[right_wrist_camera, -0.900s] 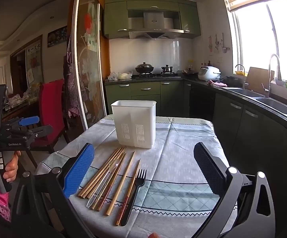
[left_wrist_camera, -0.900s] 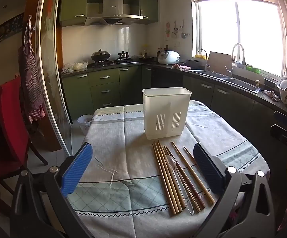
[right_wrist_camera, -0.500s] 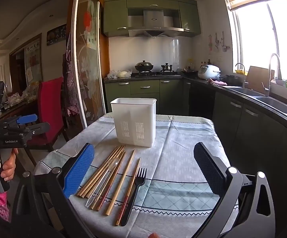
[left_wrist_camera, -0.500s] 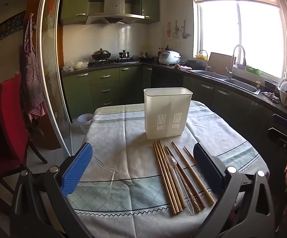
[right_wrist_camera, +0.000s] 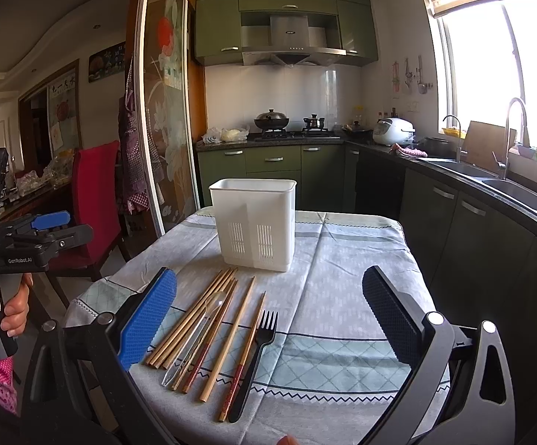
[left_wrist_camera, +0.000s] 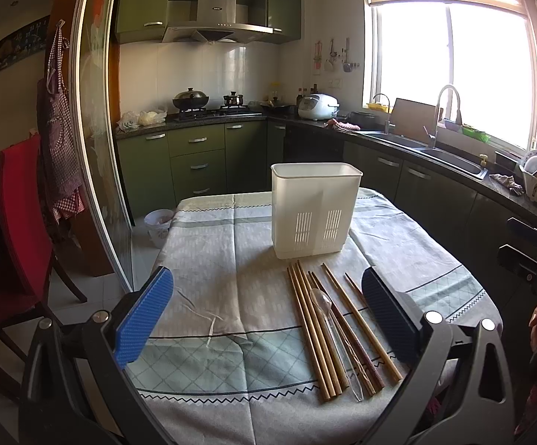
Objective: Organize utensils
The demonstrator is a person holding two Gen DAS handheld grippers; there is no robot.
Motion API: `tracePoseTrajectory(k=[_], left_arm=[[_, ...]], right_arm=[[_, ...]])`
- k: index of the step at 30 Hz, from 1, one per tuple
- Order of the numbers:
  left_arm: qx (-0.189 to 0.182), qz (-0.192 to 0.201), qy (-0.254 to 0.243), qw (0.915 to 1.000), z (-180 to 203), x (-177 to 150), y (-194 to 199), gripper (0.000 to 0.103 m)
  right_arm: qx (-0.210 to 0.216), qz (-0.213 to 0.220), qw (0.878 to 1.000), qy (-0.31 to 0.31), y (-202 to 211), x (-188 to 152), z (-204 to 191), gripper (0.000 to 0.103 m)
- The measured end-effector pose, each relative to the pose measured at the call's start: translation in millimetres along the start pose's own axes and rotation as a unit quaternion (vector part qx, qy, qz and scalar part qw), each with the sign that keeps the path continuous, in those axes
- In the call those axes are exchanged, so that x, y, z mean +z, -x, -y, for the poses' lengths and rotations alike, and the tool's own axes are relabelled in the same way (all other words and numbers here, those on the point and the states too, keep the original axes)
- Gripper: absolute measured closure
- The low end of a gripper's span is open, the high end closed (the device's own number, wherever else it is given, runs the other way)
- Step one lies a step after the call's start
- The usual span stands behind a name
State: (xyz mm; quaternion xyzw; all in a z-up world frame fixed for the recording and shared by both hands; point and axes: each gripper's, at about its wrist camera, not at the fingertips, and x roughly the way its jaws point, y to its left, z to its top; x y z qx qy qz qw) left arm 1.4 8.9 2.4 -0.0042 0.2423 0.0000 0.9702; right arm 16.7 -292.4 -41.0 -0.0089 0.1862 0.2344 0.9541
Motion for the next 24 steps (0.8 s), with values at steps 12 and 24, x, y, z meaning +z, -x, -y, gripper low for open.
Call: tracePoseTrajectory(k=[12,24], left_arm=[[-0.001,-0.001,0.004,1.0000,-0.2,-5.4,-4.0,0.006],[-0.002,-0.003,0.008,1.0000,-1.6,-8.1,-4.8,0.006]], right_arm=[[0.000,-0.002,1.000,0.000,-1.4,0.4,-0.6,0.004],[0.001,-0.003,1.000,-0.001,-1.3,0.2,-1.0,0.004]])
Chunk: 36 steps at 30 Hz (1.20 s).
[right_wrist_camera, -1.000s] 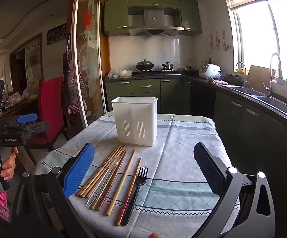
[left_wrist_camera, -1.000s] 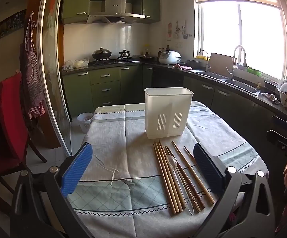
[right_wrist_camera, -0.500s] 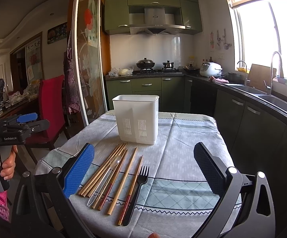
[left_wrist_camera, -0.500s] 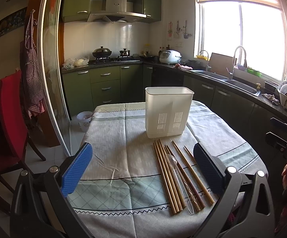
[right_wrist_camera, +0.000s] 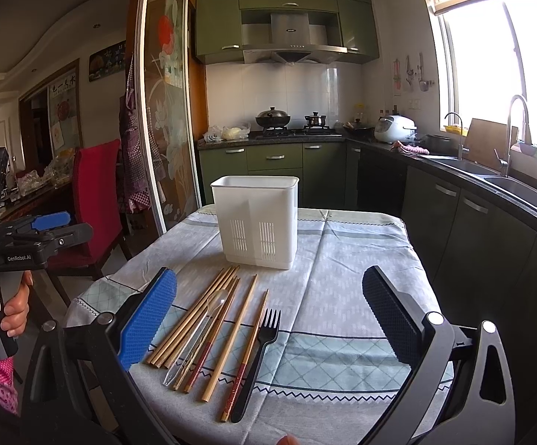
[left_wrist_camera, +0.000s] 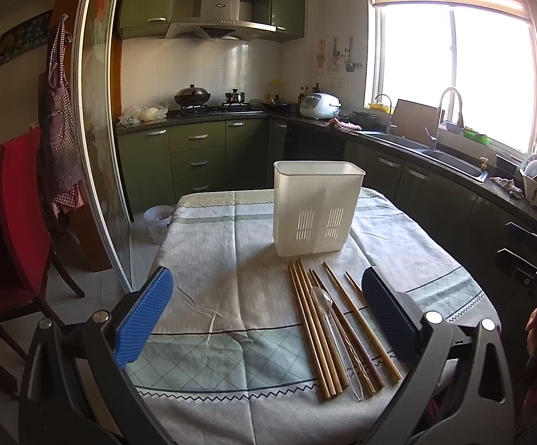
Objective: Organize utensils
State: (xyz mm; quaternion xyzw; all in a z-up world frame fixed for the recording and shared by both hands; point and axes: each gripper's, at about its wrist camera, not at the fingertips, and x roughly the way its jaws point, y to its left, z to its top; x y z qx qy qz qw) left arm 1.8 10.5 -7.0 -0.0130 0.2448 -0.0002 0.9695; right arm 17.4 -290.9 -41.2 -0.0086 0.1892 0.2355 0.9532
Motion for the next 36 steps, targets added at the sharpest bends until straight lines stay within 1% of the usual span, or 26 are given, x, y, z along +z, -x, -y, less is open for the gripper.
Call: tracePoseTrajectory(k=[6,7,14,15,36], left_arm=[[0.000,-0.001,0.000,1.0000,1.7,-3.9,-1.2,0.006],[0.001,0.000,0.000,1.0000,-0.9,1.0,0.3,0.006],[0.001,-0.001,0.001,1.0000,-0.2,-2.5,0.3,0.006],[0.000,-0.001,0.000,1.0000,-1.1,1.1,0.3,0.006],[-0.001,-0.002,0.002,1.0000,-1.8,1.3,0.4,0.006]], right_arm=[[0.000,0.000,1.000,0.000,-0.3,-0.5,-0.5,0.004],[0.000,0.000,1.000,0.000,-0.2,-0.5,-0.6,0.004],[0.000,-0.001,1.000,0.000,-1.3,-1.0,-1.1,0.004],[0.000,-0.001,1.000,0.000,-1.3,-1.1,-1.2,0.004],[0.000,-0.002,1.000,-0.001,-1.8,-1.0,-1.1,0.004]])
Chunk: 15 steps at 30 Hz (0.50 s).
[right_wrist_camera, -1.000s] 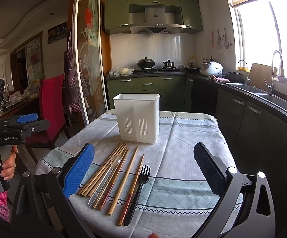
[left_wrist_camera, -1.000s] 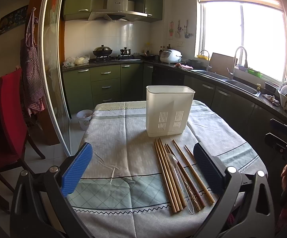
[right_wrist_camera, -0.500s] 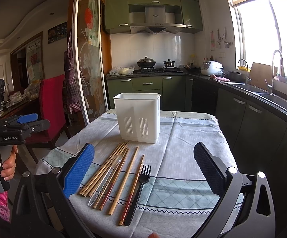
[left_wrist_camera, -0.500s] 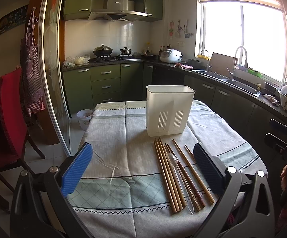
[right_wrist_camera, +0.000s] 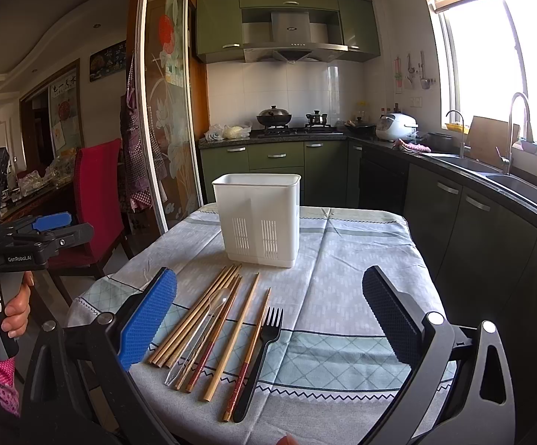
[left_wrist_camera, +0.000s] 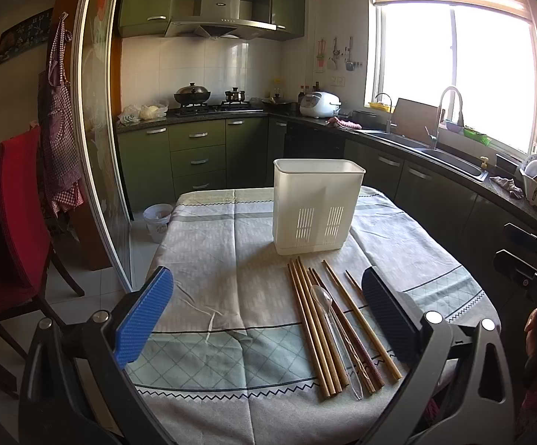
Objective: Organize utensils
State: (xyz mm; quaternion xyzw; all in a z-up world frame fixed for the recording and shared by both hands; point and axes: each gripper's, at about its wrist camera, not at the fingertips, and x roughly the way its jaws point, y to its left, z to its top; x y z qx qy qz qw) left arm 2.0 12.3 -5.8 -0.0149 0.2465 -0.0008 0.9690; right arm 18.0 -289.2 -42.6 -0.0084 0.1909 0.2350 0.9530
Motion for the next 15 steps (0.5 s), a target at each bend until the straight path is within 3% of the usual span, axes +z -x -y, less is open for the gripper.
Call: tracePoseTrajectory(k=[15], left_arm=[[-0.014,-0.012,0.005,0.9998,2.6,0.4,-4.9,0.006]], right_arm=[[-0.005,-0.003,1.000,-0.001,-2.5,-2.9,-0.4,0.004]])
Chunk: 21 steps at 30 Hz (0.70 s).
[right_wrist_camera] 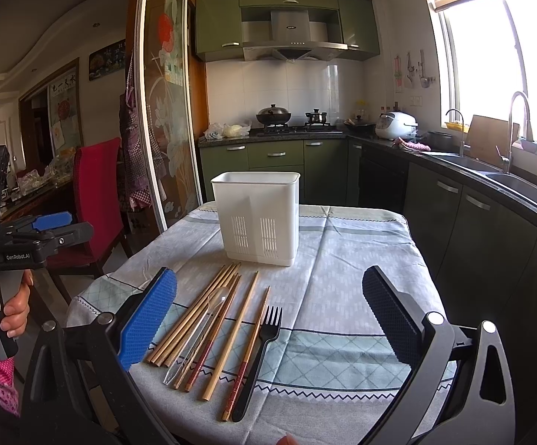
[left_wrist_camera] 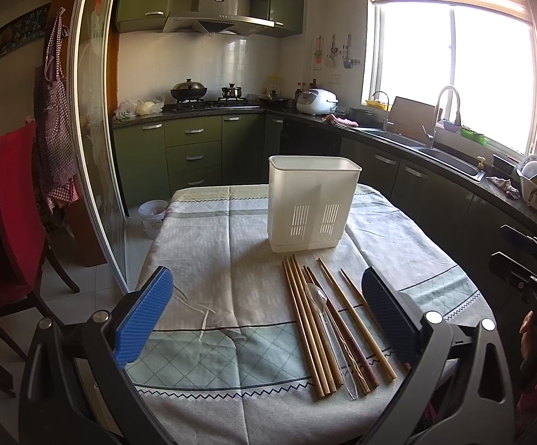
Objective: Organize utensils
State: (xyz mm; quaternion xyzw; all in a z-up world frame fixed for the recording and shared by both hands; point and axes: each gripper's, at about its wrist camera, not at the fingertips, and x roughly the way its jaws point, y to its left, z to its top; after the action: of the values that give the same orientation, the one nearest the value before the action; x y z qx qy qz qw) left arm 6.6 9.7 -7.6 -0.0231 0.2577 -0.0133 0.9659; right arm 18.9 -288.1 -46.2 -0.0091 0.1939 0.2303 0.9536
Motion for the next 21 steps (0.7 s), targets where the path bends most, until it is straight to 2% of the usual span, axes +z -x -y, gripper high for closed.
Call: tracePoseTrajectory(k=[4,7,12,17,18,20,21], left_arm=[[-0.017,-0.049,0.006,0.9986,9.5,9.4,-21.6,0.006],[-0.032,-0.107,0.010,0.9937,21.1,17.5,-50.7,0.006],[-0.054,-0.208,0.024,0.9763,41.8,18.4,-107.0,0.006],[-0.064,-0.293,0.034,0.9534,56.6,8.6,-154.9,0.007],[-0.062,-0.304,0.031,0.9502,59.9,6.7,-161.2,0.008],[-0.052,-0.323,0.023,0.9448,64.8,3.5,-169.9,0.019],[-0.048,-0.333,0.021,0.9416,66.6,2.2,-173.6,0.029]], right_arm=[[-0.004,-0.021,1.000,-0.011,-8.3,-2.1,8.9,0.004],[-0.004,-0.079,0.996,-0.030,-31.5,-0.1,32.8,0.004],[0.002,-0.158,0.985,-0.066,-62.9,-1.7,69.0,0.004],[-0.025,-0.197,0.978,-0.064,-74.2,-1.6,93.3,0.004],[-0.021,-0.201,0.977,-0.068,-74.1,-1.4,97.6,0.004],[-0.011,-0.215,0.973,-0.082,-75.8,-1.1,107.5,0.004],[-0.006,-0.221,0.972,-0.086,-75.6,-1.0,110.1,0.004]])
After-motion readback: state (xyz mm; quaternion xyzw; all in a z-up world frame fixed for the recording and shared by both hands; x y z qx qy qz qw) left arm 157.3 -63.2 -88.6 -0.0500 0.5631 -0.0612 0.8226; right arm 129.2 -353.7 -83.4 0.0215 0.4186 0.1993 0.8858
